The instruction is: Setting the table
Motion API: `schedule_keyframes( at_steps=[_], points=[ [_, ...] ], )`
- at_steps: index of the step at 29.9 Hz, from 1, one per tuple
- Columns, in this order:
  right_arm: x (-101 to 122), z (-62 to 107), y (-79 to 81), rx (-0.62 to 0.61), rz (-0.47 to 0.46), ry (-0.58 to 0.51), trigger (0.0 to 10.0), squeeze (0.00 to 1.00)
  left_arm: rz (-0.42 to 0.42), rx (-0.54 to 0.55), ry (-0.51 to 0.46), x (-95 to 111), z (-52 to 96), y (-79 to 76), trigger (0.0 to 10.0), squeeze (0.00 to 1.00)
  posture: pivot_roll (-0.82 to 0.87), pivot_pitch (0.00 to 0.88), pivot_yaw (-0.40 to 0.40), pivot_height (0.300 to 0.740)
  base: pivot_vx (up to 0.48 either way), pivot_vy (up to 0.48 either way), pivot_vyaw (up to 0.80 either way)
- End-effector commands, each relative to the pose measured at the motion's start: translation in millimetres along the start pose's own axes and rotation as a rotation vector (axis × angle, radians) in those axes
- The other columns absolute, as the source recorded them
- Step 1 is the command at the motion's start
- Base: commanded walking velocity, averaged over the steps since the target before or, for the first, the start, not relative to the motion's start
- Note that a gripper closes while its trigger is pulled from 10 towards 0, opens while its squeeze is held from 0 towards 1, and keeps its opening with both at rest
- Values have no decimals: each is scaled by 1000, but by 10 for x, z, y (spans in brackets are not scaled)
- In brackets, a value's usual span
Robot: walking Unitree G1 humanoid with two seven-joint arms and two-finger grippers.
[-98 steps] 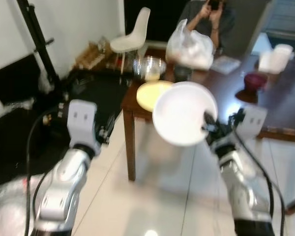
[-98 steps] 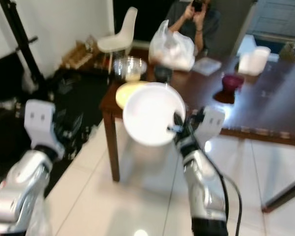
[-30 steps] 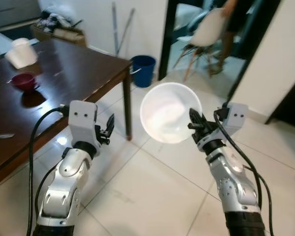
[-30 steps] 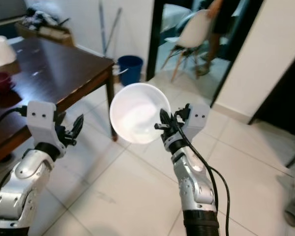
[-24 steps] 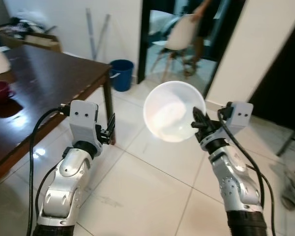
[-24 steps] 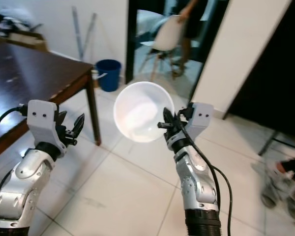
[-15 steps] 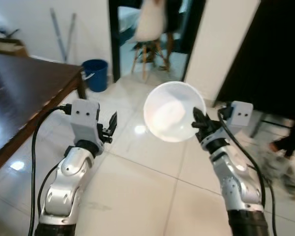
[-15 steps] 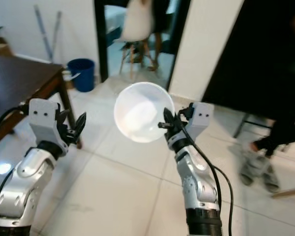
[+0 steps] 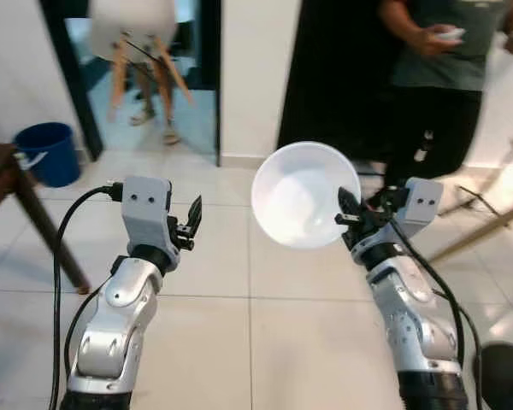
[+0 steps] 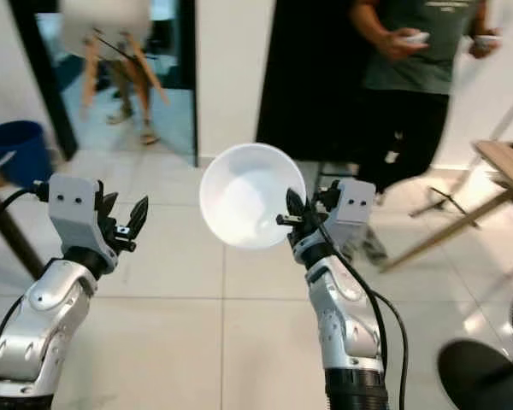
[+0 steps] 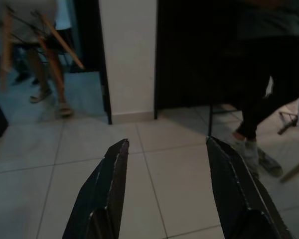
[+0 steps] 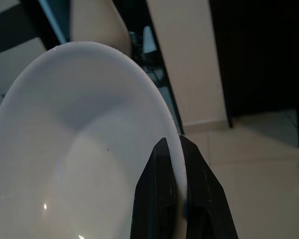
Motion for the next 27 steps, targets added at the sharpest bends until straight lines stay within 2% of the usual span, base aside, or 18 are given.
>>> schedule_keyframes(
  at_steps=[1, 27],
  points=[
    [3, 13, -17, -12, -1, 3, 10000, 0, 8, -6, 21, -42, 16, -19, 10000, 0, 29, 0, 59, 740, 0, 0, -781],
    [-16, 24, -9, -25, -8, 6, 10000, 0, 21, -15, 14, -8, 2, -11, 10000, 0, 31, 0, 72, 740, 0, 0, -781]
  ],
)
Point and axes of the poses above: a point about 5 cm out from each wrist's last joint towards the gripper, its own z axis pointing back from the gripper into the wrist, its own x axis along the axis of the wrist's last joint, y = z × x, the point moved 2 cm from there along -z, pointing out of the wrist towards the gripper, and after that the axes turned 15 degrees about -z, right-handed, at the moved point
